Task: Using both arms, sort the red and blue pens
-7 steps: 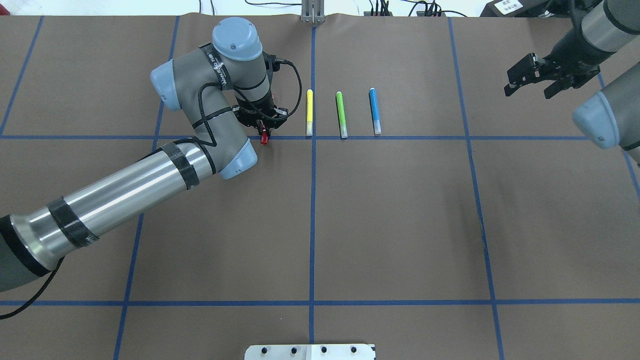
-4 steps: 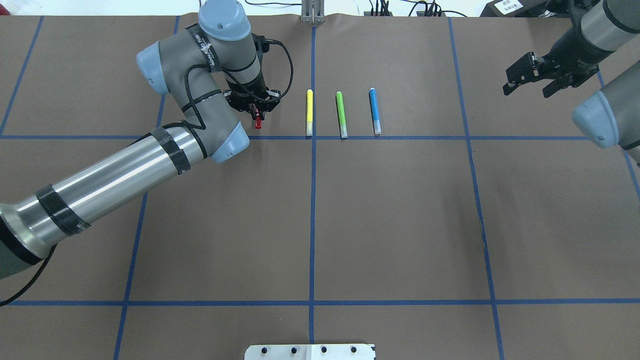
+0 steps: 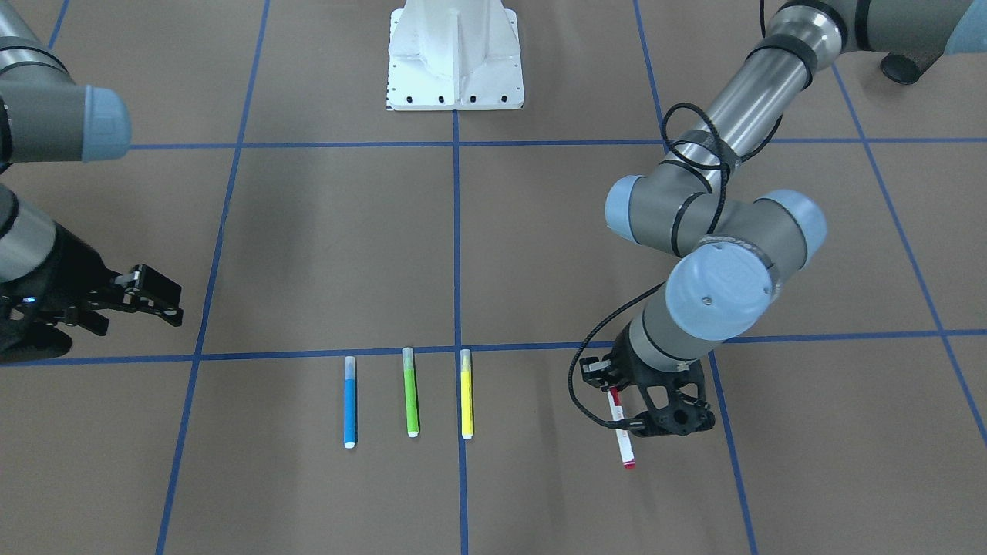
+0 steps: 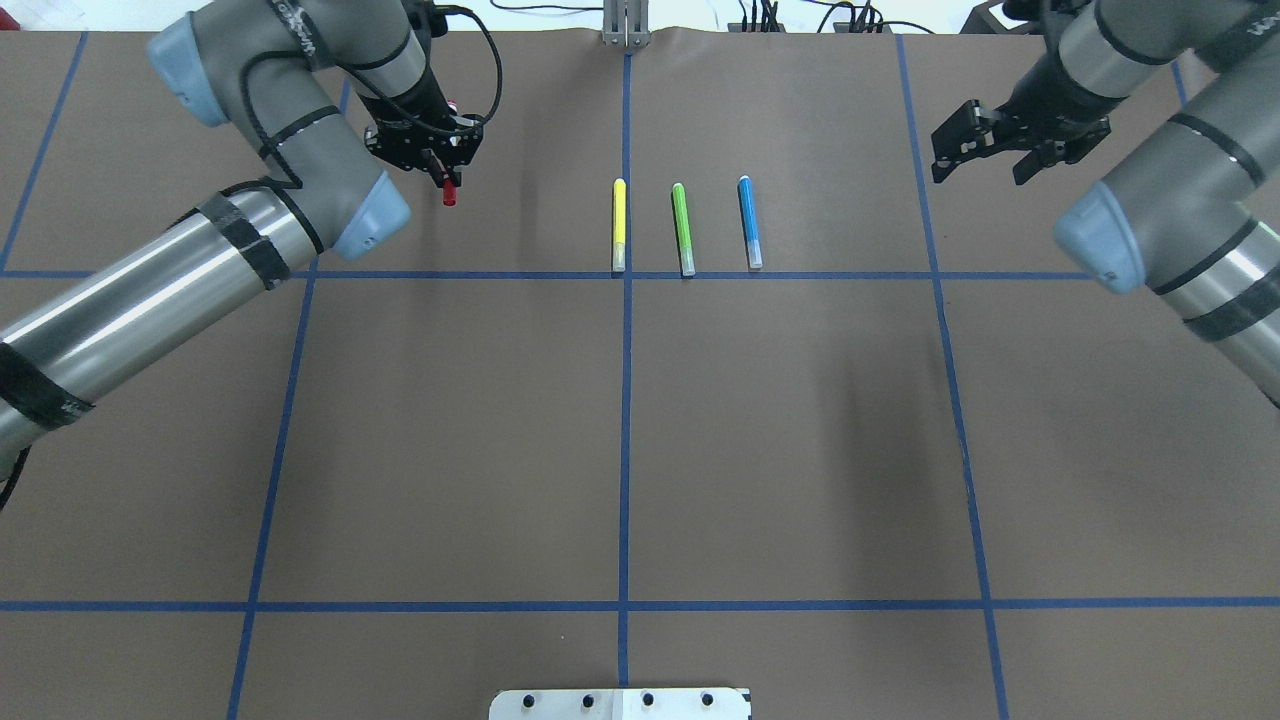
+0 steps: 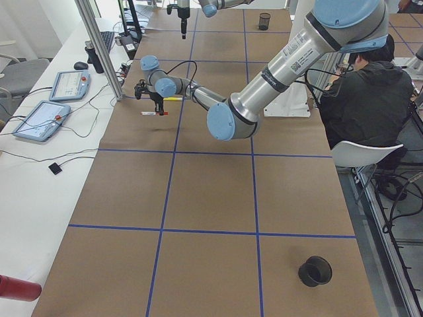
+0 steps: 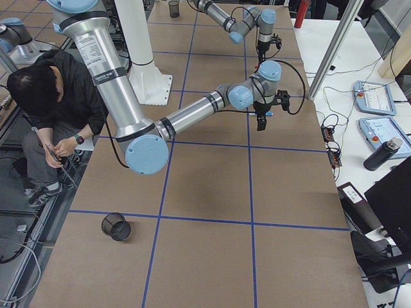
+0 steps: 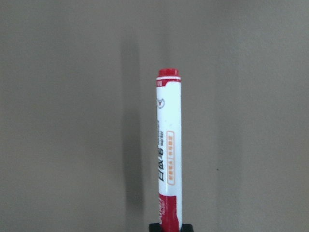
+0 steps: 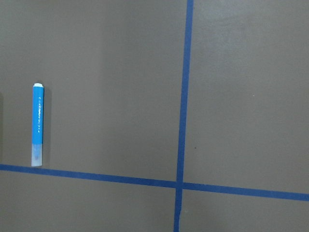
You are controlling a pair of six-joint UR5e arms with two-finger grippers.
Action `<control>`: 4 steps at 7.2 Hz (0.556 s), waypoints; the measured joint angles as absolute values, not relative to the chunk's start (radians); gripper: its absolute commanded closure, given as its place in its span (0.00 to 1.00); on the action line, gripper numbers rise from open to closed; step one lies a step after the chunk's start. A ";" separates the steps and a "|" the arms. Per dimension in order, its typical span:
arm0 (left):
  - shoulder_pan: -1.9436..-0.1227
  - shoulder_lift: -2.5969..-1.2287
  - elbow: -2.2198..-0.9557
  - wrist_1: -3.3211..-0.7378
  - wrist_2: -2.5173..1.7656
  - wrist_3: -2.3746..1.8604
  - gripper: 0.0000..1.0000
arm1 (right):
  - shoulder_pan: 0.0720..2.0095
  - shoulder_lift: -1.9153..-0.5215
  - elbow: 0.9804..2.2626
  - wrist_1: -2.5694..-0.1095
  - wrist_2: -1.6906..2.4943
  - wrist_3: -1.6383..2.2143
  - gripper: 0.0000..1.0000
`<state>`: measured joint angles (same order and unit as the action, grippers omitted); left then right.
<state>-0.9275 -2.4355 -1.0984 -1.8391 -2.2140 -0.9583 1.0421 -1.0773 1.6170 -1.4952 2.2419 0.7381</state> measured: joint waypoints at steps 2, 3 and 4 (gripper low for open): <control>-0.966 -2.391 -1.140 -1.826 -2.245 -0.953 1.00 | 0.946 -0.983 1.546 -1.475 2.144 0.818 0.03; -0.974 -2.380 -1.151 -1.823 -2.249 -0.950 1.00 | 0.906 -0.927 1.481 -1.441 2.109 0.872 0.04; -0.979 -2.369 -1.160 -1.823 -2.250 -0.940 1.00 | 0.876 -0.879 1.411 -1.403 2.081 0.903 0.08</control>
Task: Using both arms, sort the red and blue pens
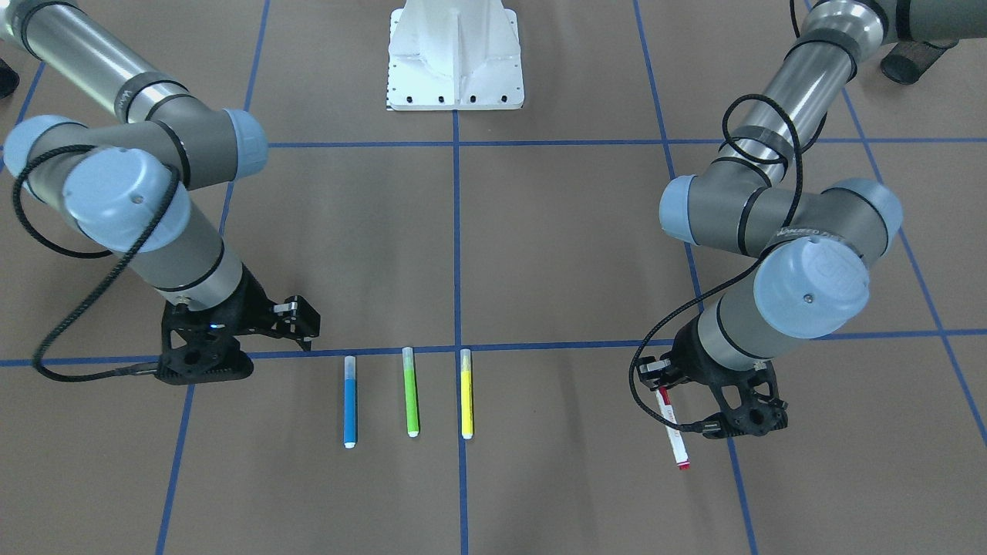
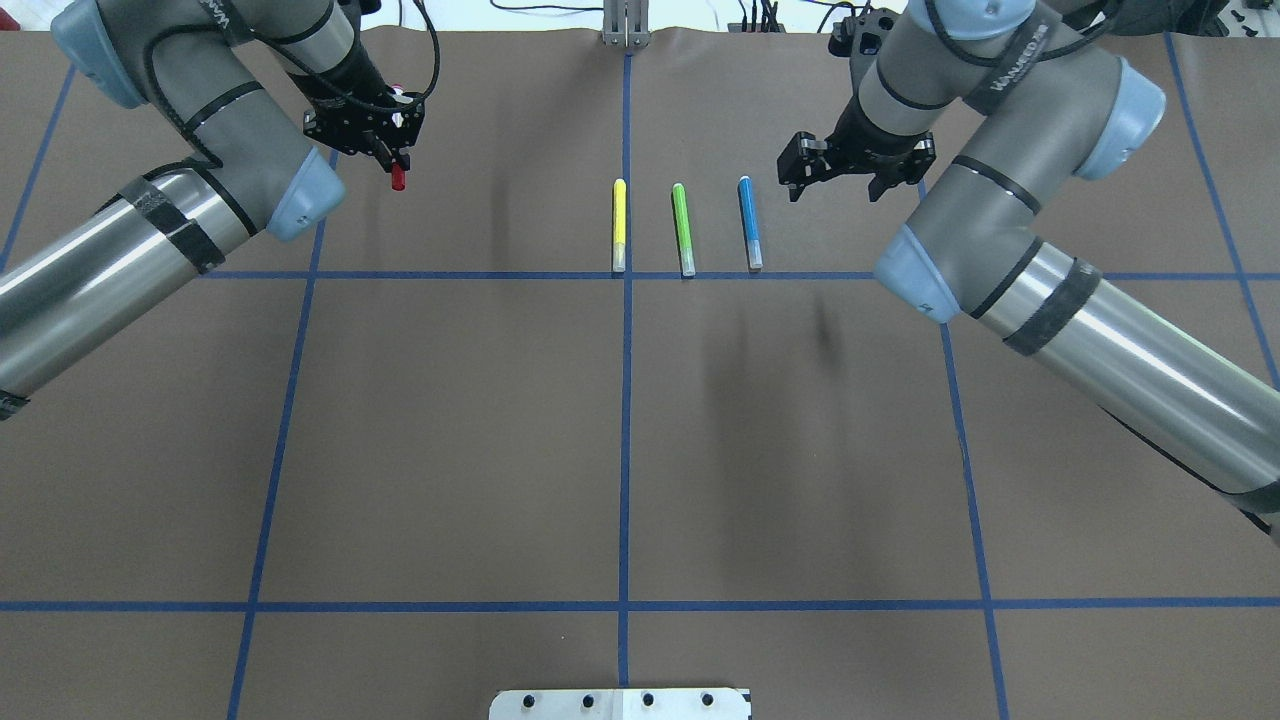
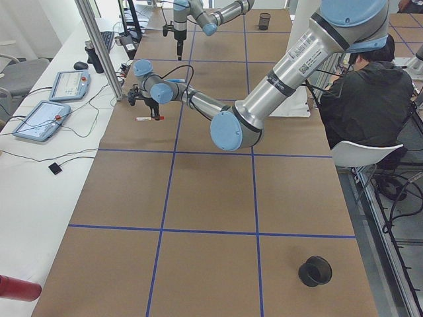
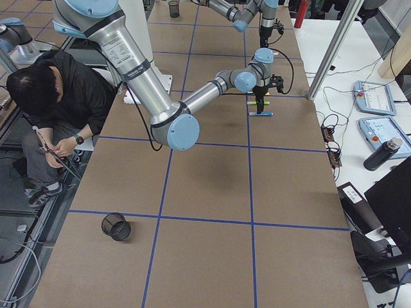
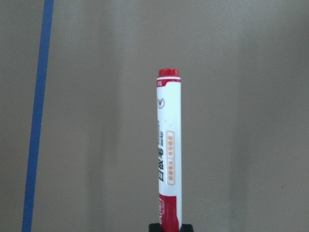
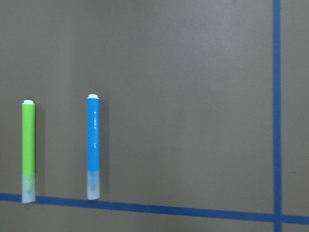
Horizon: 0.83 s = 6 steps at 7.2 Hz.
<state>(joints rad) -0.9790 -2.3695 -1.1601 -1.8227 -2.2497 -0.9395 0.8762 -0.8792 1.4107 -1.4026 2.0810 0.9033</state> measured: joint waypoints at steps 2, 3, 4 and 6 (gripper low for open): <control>-0.990 -2.354 -1.172 -1.823 -2.251 -0.920 1.00 | 0.838 -0.817 1.308 -1.358 2.046 0.921 0.10; -0.992 -2.351 -1.177 -1.823 -2.257 -0.916 1.00 | 0.826 -0.796 1.271 -1.352 2.041 0.922 0.14; -0.995 -2.350 -1.182 -1.823 -2.267 -0.915 1.00 | 0.817 -0.780 1.238 -1.349 2.038 0.922 0.16; -0.999 -2.348 -1.187 -1.822 -2.277 -0.914 1.00 | 0.800 -0.763 1.182 -1.327 2.030 0.920 0.21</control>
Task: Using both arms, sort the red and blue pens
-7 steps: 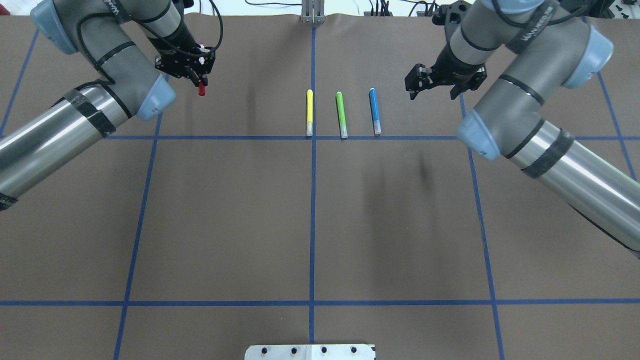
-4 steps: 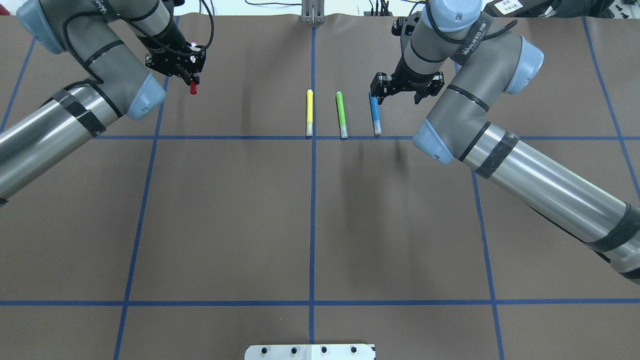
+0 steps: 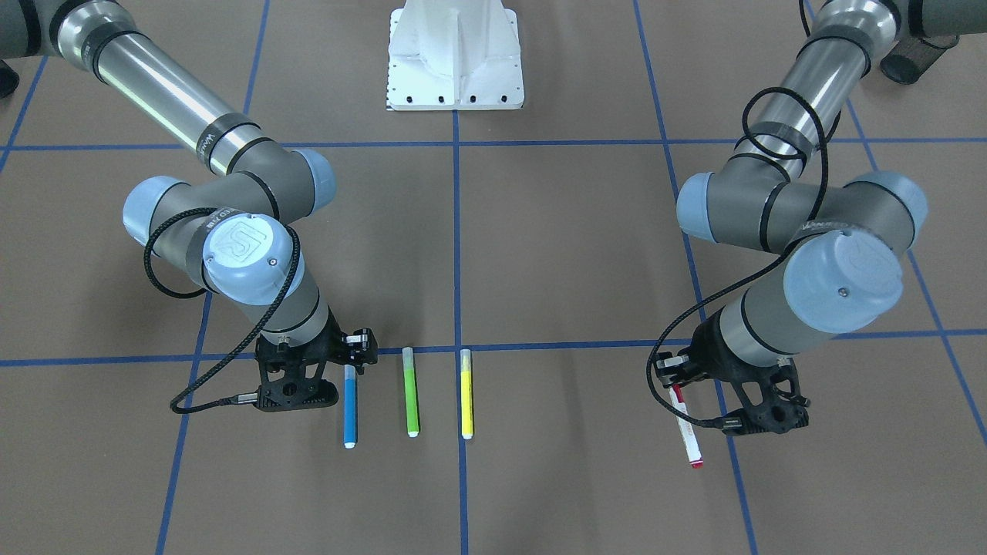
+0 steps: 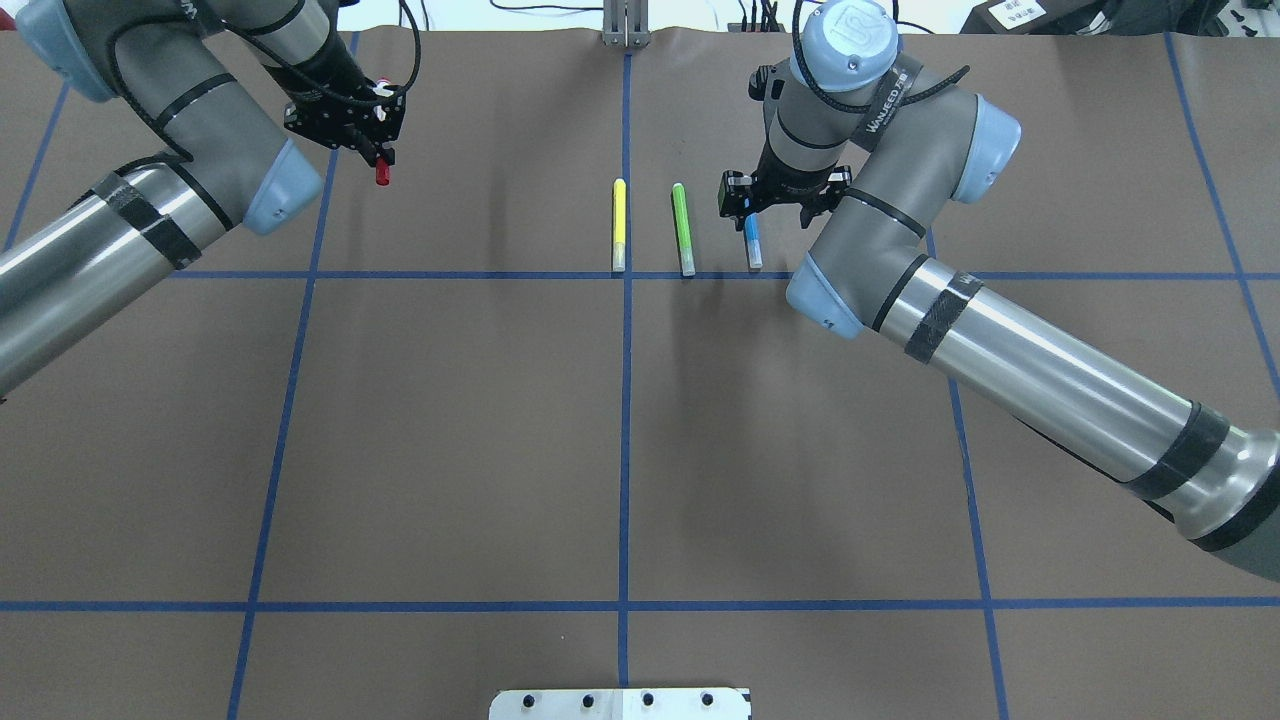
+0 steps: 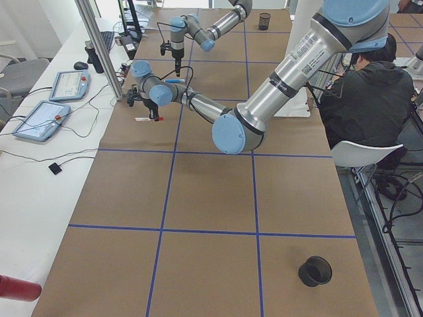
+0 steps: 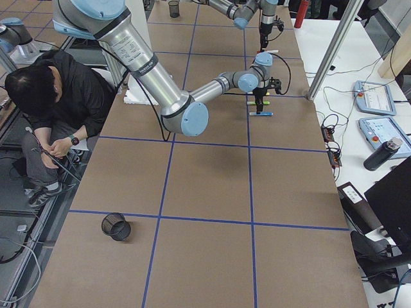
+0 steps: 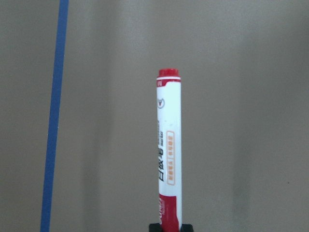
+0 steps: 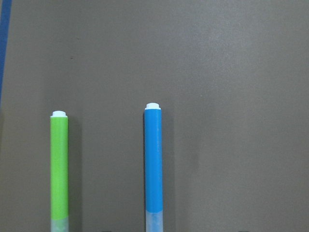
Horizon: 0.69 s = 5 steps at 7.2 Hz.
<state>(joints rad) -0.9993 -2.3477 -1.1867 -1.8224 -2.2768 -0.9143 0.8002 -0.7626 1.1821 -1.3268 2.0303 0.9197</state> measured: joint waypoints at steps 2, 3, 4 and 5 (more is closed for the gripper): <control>-1.000 -2.347 -1.191 -1.823 -2.279 -0.914 1.00 | 0.787 -0.748 1.134 -1.302 2.027 0.918 0.23; -1.000 -2.347 -1.191 -1.824 -2.279 -0.914 1.00 | 0.781 -0.742 1.118 -1.297 2.026 0.916 0.25; -1.000 -2.347 -1.192 -1.824 -2.279 -0.914 1.00 | 0.774 -0.738 1.109 -1.295 2.026 0.915 0.28; -1.000 -2.347 -1.193 -1.824 -2.279 -0.914 1.00 | 0.770 -0.735 1.104 -1.294 2.026 0.915 0.30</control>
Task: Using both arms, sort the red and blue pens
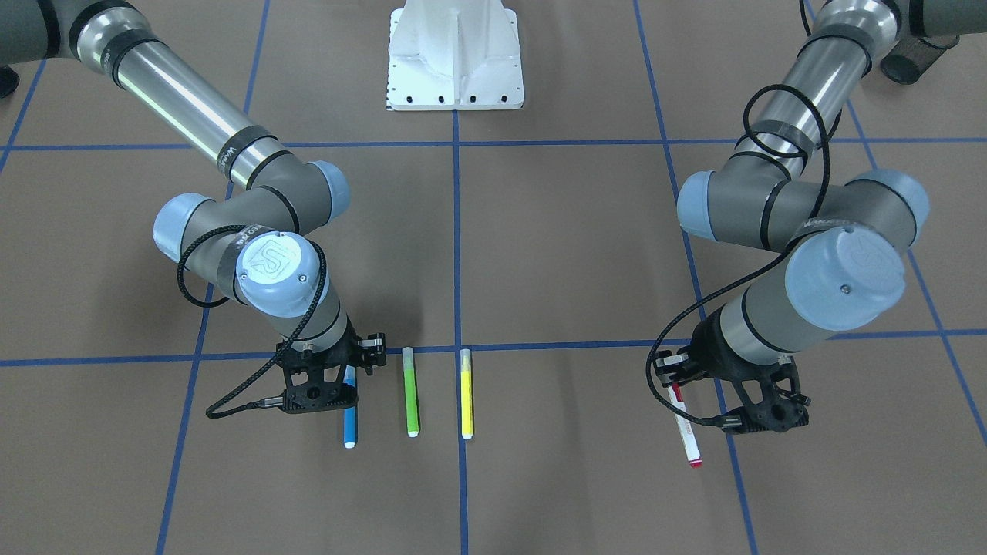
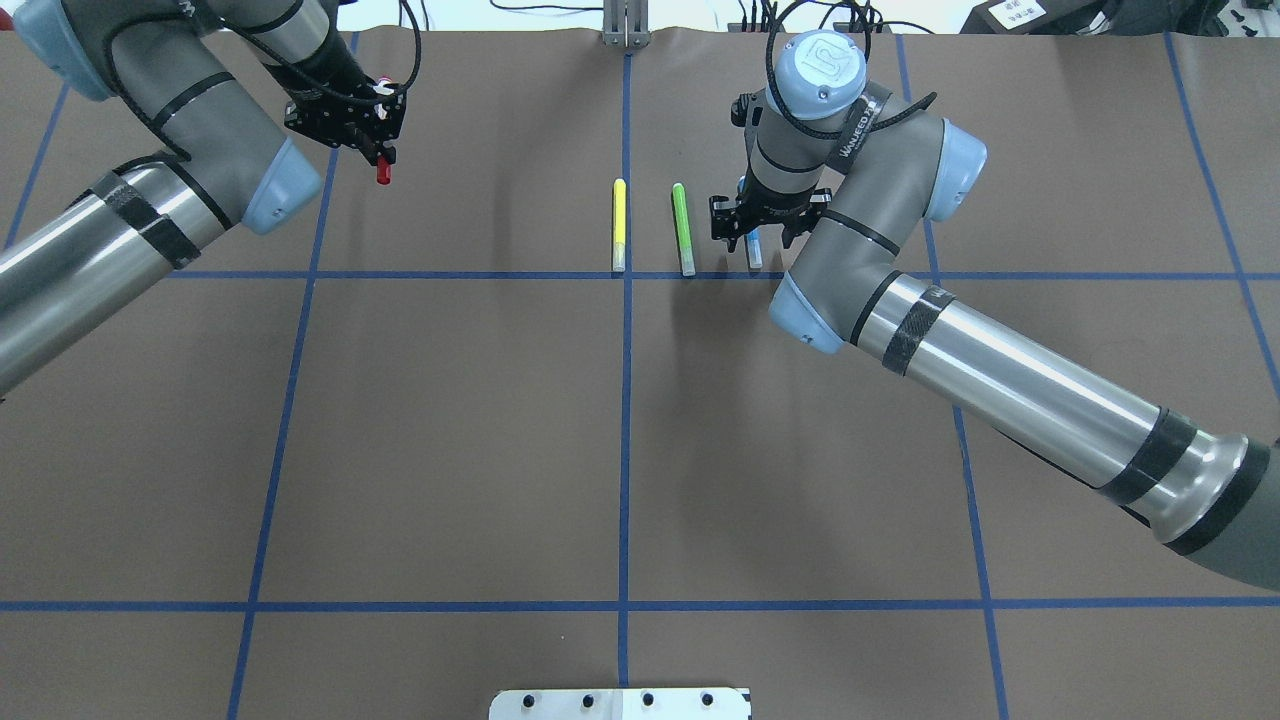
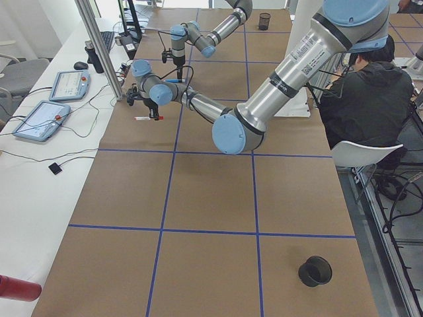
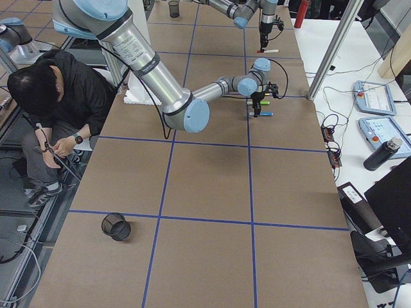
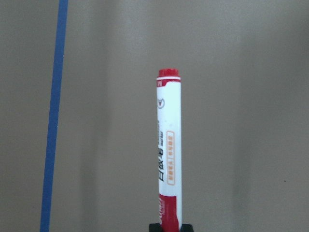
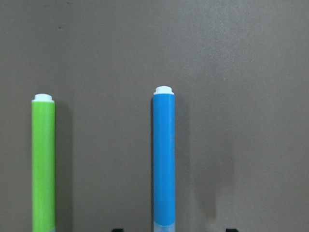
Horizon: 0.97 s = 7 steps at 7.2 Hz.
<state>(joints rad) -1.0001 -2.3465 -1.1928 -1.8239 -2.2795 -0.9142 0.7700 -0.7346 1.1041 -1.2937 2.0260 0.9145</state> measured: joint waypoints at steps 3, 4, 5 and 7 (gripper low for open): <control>-1.000 -2.346 -1.193 -1.824 -2.280 -0.913 1.00 | 0.766 -0.732 1.099 -1.293 2.026 0.914 0.45; -1.000 -2.345 -1.193 -1.824 -2.279 -0.913 1.00 | 0.766 -0.732 1.099 -1.293 2.026 0.914 0.45; -1.000 -2.345 -1.193 -1.824 -2.279 -0.913 1.00 | 0.766 -0.732 1.098 -1.293 2.026 0.913 0.45; -1.000 -2.346 -1.194 -1.824 -2.279 -0.913 1.00 | 0.765 -0.731 1.088 -1.291 2.026 0.911 0.48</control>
<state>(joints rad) -1.0002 -2.3457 -1.1939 -1.8239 -2.2795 -0.9127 0.7655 -0.7312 1.0877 -1.2909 2.0264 0.9113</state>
